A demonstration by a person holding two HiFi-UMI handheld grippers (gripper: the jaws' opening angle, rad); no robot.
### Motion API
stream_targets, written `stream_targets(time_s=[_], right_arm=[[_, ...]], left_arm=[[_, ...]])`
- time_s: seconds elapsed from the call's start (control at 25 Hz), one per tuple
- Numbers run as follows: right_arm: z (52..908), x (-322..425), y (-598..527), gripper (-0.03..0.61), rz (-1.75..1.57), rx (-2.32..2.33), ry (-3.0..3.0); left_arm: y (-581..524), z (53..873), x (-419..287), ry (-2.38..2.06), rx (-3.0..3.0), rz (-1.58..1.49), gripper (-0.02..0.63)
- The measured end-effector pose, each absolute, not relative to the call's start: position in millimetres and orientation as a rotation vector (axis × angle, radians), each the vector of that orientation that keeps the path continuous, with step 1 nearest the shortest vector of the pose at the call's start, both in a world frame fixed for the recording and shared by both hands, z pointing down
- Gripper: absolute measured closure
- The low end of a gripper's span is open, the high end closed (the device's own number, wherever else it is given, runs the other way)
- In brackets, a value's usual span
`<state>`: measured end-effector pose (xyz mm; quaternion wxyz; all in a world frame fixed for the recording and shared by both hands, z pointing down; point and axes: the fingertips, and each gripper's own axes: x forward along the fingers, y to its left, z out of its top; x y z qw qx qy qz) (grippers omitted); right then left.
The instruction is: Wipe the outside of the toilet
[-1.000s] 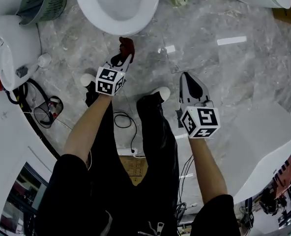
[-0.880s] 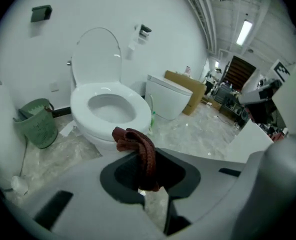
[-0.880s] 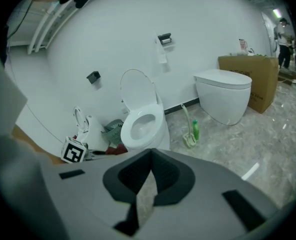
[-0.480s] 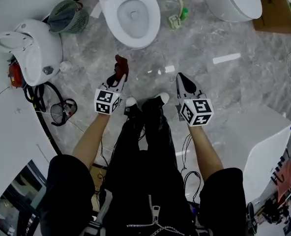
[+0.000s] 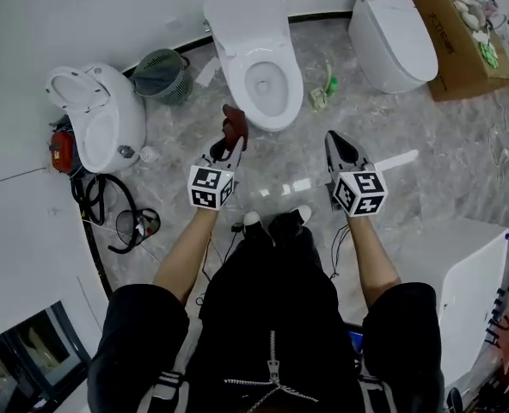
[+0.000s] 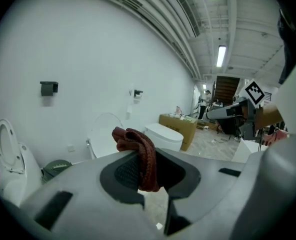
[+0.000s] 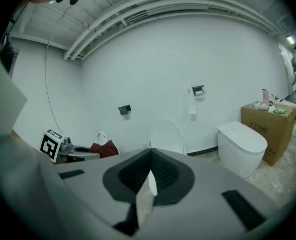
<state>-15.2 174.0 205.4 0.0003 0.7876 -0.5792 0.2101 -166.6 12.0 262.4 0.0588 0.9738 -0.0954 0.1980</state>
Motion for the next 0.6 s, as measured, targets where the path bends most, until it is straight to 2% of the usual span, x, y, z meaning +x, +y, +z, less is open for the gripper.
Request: stream_targets(time_s=[0.32, 0.6], right_arm=[[91, -59, 126, 0.575, 0.277, 2.502, -1.902], [23, -76, 108, 0.575, 0.128, 2.559, -1.922]], left_arm=[[-32, 137, -193, -0.323, 3.108, 0.321, 0.546], [-45, 50, -217, -0.311, 3.159, 0.115, 0.546]])
